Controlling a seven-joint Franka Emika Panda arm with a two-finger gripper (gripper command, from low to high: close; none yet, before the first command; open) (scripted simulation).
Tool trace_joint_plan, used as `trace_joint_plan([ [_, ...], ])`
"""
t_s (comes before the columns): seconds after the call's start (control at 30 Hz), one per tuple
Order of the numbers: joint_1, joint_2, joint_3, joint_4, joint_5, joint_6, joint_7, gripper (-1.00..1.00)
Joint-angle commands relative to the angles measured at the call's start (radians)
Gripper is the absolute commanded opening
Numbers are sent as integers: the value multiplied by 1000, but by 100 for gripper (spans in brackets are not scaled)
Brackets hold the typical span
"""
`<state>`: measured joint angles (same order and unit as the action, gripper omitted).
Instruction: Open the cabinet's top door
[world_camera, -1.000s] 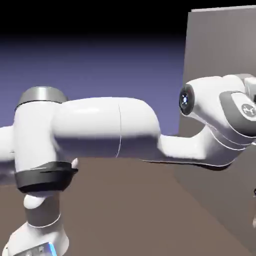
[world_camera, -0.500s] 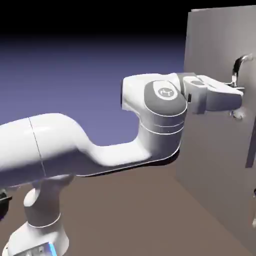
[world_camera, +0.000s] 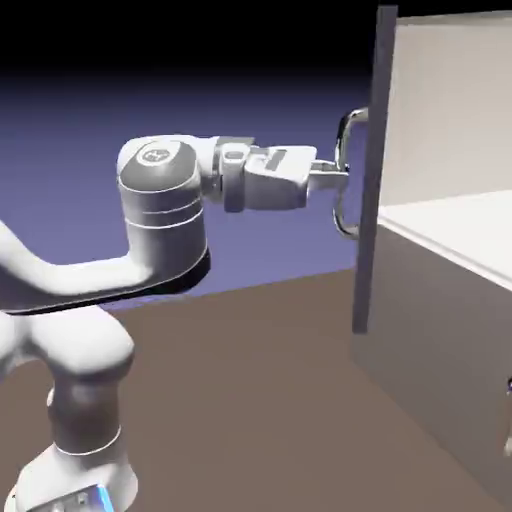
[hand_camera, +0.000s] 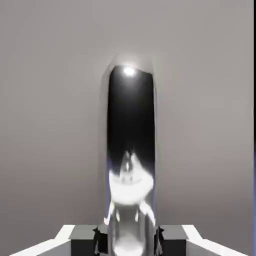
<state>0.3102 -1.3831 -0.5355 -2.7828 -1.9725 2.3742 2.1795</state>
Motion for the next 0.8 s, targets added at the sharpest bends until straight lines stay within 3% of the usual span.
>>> trace_joint_plan([
  [0.0, -17, -16, 36, -20, 33, -24, -2, -100],
  [0.37, -91, -145, 435, -139, 406, -267, -29, -100],
  [0.77, -94, -123, 870, -95, 791, -547, -14, -100],
])
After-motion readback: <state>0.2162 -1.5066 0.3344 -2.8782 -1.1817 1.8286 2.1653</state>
